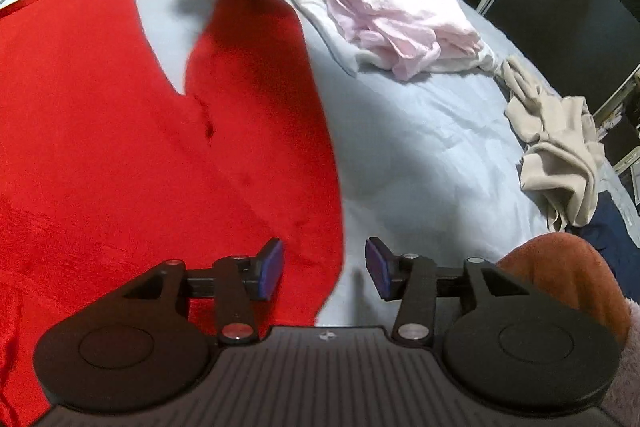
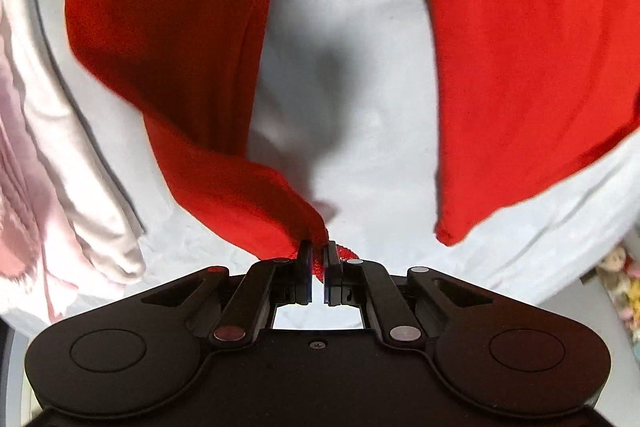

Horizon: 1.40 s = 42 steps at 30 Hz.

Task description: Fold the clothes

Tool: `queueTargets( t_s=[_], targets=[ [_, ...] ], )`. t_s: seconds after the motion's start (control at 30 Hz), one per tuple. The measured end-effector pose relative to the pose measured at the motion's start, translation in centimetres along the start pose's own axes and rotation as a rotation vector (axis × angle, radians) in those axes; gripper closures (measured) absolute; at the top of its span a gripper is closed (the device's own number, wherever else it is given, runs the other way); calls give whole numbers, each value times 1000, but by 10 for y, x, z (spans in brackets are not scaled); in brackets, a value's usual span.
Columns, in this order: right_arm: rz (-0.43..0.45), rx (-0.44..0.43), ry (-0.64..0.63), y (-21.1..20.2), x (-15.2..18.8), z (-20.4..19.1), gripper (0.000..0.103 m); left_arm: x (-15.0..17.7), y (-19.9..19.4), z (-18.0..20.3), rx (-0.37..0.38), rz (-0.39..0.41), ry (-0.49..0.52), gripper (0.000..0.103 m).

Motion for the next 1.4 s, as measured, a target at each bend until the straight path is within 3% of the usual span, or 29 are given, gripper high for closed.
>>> queueTargets(
  t_s=[0.17, 0.2, 0.33, 0.6, 0.93, 1.2, 1.4],
  targets=[
    [4, 56, 66, 0, 3, -14, 99, 2, 16, 10, -89, -40, 44, 61],
    [9, 64, 78, 0, 3, -16, 99, 2, 18, 10, -99, -46, 43, 65],
    [31, 102, 114, -3, 7, -28, 100, -1, 18, -1, -126, -41, 8, 97],
    [0, 160, 115, -32, 17, -11, 100, -2, -11, -22, -72, 38, -107, 99],
    [-142, 223, 192, -46, 41, 65, 100, 7, -28, -35, -6, 63, -189, 99],
    [-177, 238, 297, -38, 35, 133, 100, 16, -49, -62, 24, 98, -278, 99],
    [-143, 198, 272, 1, 8, 175, 100, 27, -58, -85, 35, 103, -343, 99]
  ],
)
Point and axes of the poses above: each gripper's, at about its wrist camera, not at the fingertips, and y roughly the way its jaws point, z to its right, x to its underside, the point moved 5 cm from there along y, roughly the way its jaws point, and after that the axes turned 5 degrees about y, right-handed, at the moved point
